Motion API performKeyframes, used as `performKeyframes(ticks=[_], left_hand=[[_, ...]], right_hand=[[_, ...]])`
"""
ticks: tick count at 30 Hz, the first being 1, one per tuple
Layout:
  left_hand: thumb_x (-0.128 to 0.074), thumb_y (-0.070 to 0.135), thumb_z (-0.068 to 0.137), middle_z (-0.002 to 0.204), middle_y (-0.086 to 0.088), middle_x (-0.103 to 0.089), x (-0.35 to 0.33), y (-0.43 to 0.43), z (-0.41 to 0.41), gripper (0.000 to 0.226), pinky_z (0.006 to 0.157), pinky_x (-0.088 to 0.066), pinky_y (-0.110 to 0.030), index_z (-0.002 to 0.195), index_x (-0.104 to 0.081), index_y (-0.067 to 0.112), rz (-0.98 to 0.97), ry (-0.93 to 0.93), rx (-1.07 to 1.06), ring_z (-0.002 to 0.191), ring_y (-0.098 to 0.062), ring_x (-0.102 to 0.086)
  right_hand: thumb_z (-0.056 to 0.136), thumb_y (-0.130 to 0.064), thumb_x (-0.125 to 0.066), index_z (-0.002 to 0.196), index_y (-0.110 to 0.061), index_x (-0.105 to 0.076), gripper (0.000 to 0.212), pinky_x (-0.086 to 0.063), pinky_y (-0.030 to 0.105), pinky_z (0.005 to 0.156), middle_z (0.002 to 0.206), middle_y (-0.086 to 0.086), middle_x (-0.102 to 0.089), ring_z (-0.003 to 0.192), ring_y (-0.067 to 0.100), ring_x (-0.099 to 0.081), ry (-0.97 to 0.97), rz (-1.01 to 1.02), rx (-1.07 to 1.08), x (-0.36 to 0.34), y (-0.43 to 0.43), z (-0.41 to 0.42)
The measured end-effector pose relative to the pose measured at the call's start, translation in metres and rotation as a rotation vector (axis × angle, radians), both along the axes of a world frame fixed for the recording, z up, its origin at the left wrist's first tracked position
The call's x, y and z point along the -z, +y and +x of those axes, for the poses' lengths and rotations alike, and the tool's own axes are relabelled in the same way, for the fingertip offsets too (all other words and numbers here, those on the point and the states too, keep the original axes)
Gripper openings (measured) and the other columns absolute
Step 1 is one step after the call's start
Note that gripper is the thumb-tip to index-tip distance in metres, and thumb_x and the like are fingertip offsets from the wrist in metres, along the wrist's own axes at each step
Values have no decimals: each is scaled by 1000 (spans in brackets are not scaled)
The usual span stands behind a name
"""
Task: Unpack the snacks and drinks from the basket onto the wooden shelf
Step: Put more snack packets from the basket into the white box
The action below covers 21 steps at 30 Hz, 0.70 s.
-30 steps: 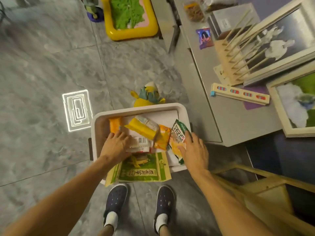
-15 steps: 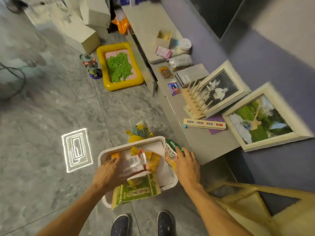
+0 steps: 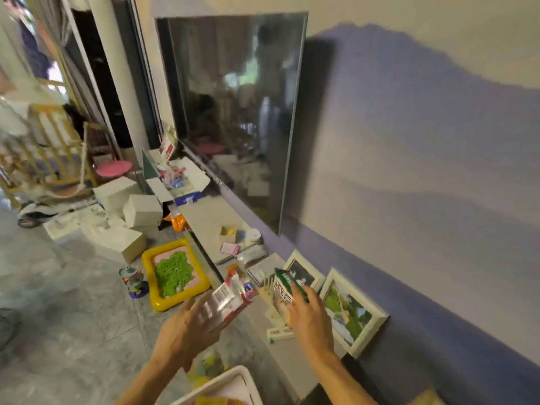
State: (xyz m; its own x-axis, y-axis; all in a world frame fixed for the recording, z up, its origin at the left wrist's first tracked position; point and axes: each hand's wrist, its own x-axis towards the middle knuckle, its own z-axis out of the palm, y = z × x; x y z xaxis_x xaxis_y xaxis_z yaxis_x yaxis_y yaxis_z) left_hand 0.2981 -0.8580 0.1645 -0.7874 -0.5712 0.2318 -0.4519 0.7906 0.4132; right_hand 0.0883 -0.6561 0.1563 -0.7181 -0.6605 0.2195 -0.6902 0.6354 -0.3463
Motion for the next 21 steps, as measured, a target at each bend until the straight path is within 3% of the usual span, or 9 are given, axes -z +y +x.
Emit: performKeyframes(ticks=[3,5,8,14,17,21], left_hand=[[-78,58,80,118,11,-64,-49,2,-13,62,61,-63,-37,134,-52,42,28,25,-15,84,-16,-71],[-78,61,79,114,18,-64,-70,4,-17,65,64,-62,-36,137,-53,46,73,61,19,83,-10,-70],[-67,74,80,119,12,-67,-101,17,-22,64,62,-63,-33,135,-53,45,65,110,109,85,-7,-70],[-59,85,79,136,6,-63,-130,62,-32,86,94,-57,-40,150,-50,36,151,136,236,116,-19,-65],[-56,92,79,122,13,-66,-143,99,-41,78,90,-59,-34,136,-51,40,156,129,371,103,-10,-66],[-70,76,84,119,12,-67,-163,169,-46,67,80,-56,-27,134,-46,38,243,56,574,92,-8,-67]], right_hand=[[97,-34,-75,151,-25,-56,58,-62,25,77,136,2,-63,109,16,-67,22,-87,63,-54,14,-3],[102,-35,-68,154,-29,-50,55,-59,23,73,138,-1,-60,107,14,-65,55,-106,100,-87,26,3],[106,-36,-61,159,-30,-42,56,-53,18,75,146,-1,-53,116,14,-60,101,-142,164,-121,44,15],[106,-36,-61,157,-27,-46,54,-59,24,89,147,0,-55,122,16,-62,117,-209,324,-149,106,56],[107,-39,-60,156,-28,-47,52,-60,25,86,146,-2,-56,119,16,-64,121,-223,462,-154,153,78],[105,-36,-62,158,-29,-44,57,-60,29,85,148,-2,-53,118,18,-64,170,-147,623,-160,230,108]])
